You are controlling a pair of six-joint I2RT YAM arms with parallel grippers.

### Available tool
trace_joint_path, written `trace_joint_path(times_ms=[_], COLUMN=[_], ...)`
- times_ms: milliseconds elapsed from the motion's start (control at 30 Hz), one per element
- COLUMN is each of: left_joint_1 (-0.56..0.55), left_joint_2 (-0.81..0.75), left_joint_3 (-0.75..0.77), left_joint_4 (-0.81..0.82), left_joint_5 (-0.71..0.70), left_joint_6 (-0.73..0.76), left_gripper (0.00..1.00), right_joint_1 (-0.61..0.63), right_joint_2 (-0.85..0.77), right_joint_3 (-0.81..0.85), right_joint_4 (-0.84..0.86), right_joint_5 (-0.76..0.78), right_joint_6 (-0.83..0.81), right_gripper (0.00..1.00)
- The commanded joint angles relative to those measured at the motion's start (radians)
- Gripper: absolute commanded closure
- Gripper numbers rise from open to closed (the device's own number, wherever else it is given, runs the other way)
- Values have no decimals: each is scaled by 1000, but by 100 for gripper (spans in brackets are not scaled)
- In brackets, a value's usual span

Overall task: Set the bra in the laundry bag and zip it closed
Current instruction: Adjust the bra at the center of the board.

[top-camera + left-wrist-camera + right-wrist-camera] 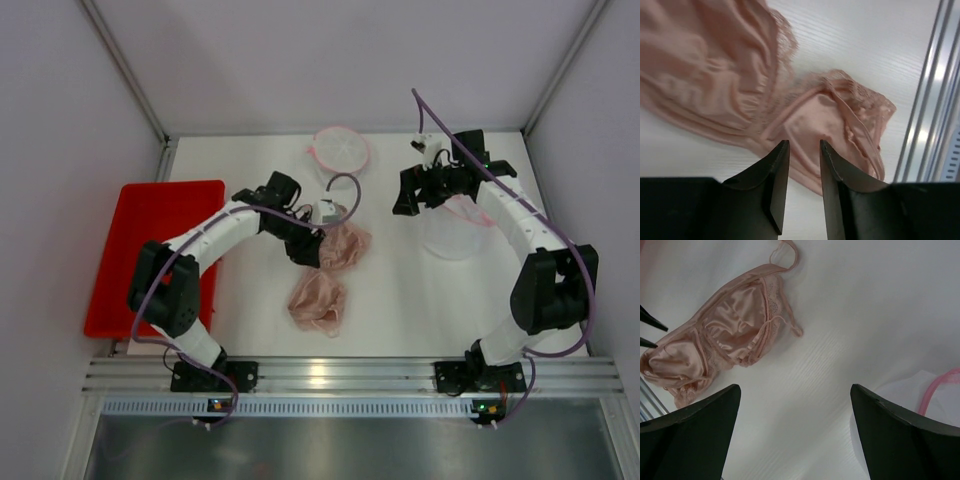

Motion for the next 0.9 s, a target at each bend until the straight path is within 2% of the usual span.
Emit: trace_joint_path(times_ms=[0, 33, 100, 267, 467, 633, 867], left_joint_1=[84, 99, 127, 162, 179, 185, 188], left_joint_2=[-33, -18, 29, 227, 430, 494, 527], left_joint_3=[153, 180, 263, 367, 535, 587, 616], left_joint_4=[53, 55, 55, 115, 132, 181, 184], left_joint_5=[13, 12, -75, -237, -326, -380, -371], left_joint_6=[-70, -82, -104, -168, -175, -170, -121], left_gripper=[62, 61, 60, 60, 58, 57, 57], right_joint_1=[11, 13, 13, 13, 11, 10, 7], right_joint_2=[-31, -35, -45, -51, -66, -72, -71], right_joint_3=[4, 0, -3, -1, -6, -19, -32], right_joint_4=[0, 2, 11, 27, 8, 2, 1], right_joint_5=[-16, -16, -16, -16, -8, -1, -2], right_joint_6=[-12, -11, -3, 14, 0, -11, -20], right_gripper=[8, 8, 8, 7, 7, 6, 6])
